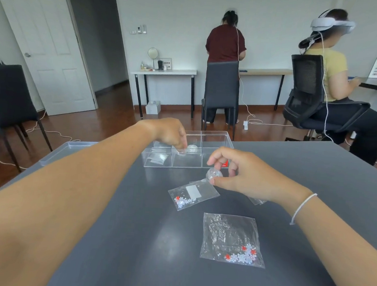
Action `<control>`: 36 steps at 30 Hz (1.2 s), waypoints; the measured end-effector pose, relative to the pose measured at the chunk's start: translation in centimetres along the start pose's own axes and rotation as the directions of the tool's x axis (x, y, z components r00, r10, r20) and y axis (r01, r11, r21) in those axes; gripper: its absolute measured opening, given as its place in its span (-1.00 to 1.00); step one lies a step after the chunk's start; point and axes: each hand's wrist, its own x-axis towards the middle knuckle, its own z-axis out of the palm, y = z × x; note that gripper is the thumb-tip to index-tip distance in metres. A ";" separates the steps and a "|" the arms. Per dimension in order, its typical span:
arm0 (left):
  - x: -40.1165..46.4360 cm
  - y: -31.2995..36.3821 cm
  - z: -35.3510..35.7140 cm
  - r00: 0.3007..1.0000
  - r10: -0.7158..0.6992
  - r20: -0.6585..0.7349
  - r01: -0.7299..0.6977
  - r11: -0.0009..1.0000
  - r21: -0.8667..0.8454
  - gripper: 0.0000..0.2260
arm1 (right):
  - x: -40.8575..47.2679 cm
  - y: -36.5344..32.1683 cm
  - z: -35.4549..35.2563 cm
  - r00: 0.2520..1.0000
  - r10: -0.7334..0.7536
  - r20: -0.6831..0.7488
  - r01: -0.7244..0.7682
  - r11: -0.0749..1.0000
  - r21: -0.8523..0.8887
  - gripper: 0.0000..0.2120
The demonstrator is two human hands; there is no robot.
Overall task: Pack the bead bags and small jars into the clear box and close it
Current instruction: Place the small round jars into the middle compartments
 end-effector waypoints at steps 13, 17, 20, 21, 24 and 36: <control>-0.3 -0.3 0.0 1.000 0.024 -0.019 -0.025 0.999 -0.049 -0.89 | 0.1 0.2 0.0 1.000 0.018 0.000 -0.018 1.000 -0.007 -0.79; -0.9 -1.1 0.0 0.987 0.073 -0.142 -0.092 0.988 -0.128 -0.89 | 0.1 0.3 0.0 1.000 0.017 -0.008 -0.017 1.000 -0.015 -0.80; -2.0 -2.0 -0.1 0.953 0.099 -0.285 -0.157 0.969 -0.190 -0.88 | 0.1 0.4 -0.1 1.000 0.021 -0.017 -0.021 1.000 -0.011 -0.81; -2.6 -2.3 0.0 0.936 0.088 -0.340 -0.169 0.962 -0.215 -0.86 | 0.1 0.4 -0.1 1.000 0.021 -0.020 -0.021 1.000 -0.010 -0.81; -4.1 -3.8 1.0 0.892 0.016 -0.452 -0.184 0.926 -0.331 -0.77 | 0.1 0.4 -0.2 0.999 0.017 -0.042 -0.017 1.000 0.008 -0.82; -6.5 -6.9 5.6 0.864 -0.090 -0.496 -0.164 0.881 -0.444 -0.57 | 3.5 -1.0 -0.5 0.971 -0.003 -0.241 0.001 1.000 -0.007 -0.87</control>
